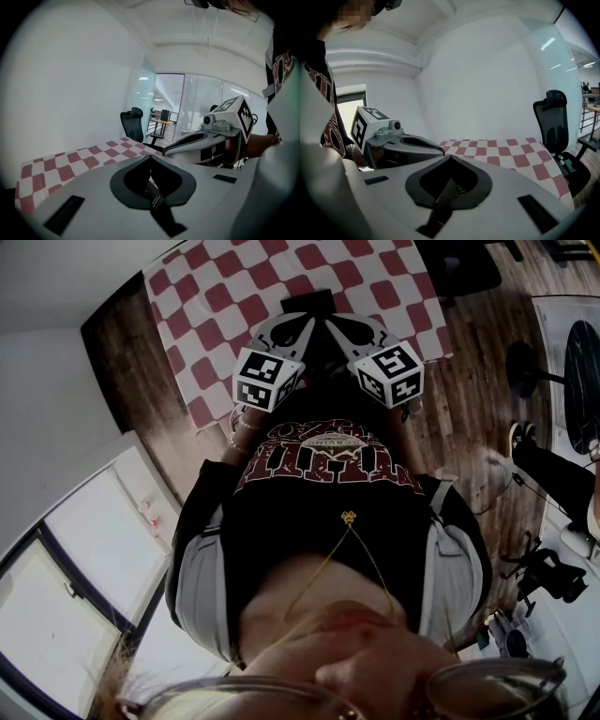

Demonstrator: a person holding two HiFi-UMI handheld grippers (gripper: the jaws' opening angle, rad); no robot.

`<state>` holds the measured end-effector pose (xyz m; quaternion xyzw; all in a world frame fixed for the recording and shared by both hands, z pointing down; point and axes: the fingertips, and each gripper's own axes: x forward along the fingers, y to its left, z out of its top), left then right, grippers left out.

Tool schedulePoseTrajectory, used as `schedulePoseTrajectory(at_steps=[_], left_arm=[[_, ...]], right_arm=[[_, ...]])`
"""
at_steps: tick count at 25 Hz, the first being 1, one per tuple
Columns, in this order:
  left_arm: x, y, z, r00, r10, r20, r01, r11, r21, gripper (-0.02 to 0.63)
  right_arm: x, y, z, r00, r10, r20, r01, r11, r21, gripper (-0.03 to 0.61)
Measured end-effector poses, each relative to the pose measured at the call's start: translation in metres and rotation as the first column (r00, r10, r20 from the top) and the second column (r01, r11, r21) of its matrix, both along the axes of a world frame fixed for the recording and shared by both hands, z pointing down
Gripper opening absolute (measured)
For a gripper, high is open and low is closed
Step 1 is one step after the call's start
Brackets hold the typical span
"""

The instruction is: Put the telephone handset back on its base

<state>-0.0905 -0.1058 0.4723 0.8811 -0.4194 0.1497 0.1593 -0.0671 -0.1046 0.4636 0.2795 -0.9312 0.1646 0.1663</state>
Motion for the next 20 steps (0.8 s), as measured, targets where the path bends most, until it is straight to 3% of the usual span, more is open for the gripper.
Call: schedulePoseTrajectory(at_steps=[20], left_arm=[[-0.0004, 0.0029, 0.0074, 1.000, 0.002, -0.006, -0.002, 1.000, -0.024, 0.011]], right_arm=[[-0.0003, 0.0017, 0.0059, 1.000, 0.002, -0.006, -0.003, 1.000, -0.022, 0.020]])
